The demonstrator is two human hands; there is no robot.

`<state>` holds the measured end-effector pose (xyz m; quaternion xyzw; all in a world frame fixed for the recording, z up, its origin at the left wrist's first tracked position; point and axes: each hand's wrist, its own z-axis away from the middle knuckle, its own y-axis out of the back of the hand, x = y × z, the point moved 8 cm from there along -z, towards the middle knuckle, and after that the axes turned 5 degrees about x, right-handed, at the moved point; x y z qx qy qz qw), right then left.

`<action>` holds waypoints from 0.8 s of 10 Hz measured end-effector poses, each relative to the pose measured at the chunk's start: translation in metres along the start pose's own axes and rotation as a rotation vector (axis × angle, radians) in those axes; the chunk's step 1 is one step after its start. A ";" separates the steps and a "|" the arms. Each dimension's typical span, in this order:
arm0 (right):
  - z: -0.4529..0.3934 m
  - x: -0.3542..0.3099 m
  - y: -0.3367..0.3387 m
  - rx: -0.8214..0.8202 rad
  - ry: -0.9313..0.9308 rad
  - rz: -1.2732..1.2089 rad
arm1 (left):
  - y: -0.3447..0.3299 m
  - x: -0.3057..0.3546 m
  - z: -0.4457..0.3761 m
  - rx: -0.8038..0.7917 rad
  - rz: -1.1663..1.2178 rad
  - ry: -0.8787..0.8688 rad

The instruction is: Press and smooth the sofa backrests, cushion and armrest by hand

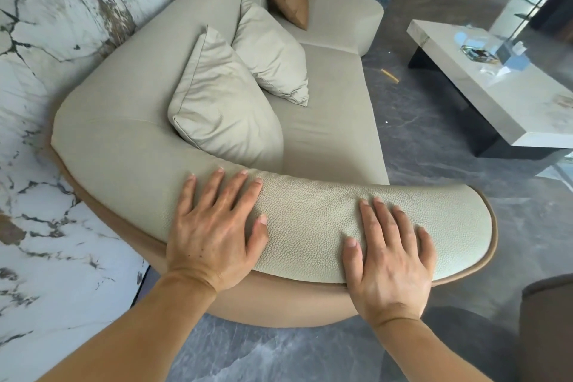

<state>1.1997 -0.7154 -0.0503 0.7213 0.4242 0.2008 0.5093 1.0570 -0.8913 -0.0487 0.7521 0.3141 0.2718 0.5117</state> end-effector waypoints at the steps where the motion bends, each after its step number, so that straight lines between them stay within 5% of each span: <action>1: 0.001 0.001 -0.003 -0.086 -0.021 0.023 | -0.003 0.001 0.000 -0.040 -0.008 -0.003; 5: 0.008 0.007 0.000 -0.443 -0.055 0.013 | -0.002 -0.002 0.007 -0.327 -0.034 0.060; 8: -0.023 0.012 0.105 -0.370 -0.032 0.025 | 0.128 0.009 0.002 -0.127 -0.152 0.037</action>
